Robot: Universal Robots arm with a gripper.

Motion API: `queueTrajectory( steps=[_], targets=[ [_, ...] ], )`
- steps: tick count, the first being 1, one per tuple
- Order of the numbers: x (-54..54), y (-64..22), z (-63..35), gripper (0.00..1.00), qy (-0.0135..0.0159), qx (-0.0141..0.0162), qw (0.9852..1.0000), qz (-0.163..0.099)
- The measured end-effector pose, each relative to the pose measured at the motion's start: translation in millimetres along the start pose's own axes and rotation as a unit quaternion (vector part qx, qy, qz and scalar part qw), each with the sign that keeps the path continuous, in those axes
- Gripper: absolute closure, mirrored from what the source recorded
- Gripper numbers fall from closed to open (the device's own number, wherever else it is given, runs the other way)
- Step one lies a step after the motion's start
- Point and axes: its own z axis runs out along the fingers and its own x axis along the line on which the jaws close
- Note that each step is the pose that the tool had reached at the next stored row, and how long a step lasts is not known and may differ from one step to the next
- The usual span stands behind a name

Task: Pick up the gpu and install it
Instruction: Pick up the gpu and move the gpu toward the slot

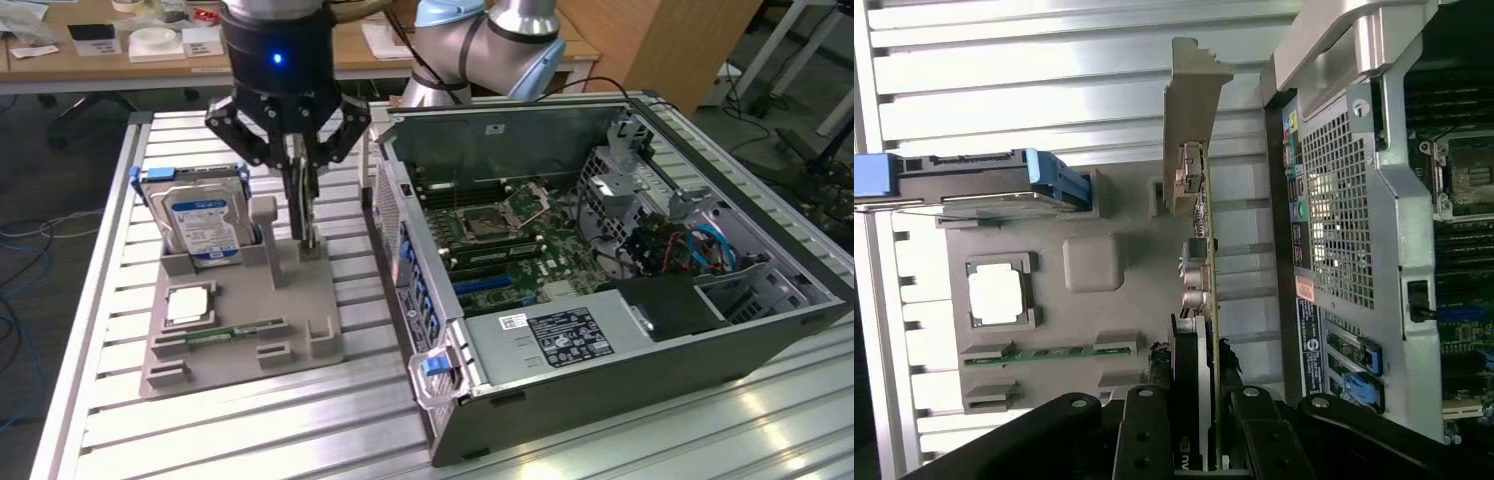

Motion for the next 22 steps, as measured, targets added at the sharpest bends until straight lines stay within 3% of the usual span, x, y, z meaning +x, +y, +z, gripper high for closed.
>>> queueTrajectory(
  steps=[22],
  targets=[
    [-1.3,4.4,-99.5,0.72,0.0004,-0.0022,1.0,0.0]
  ],
)
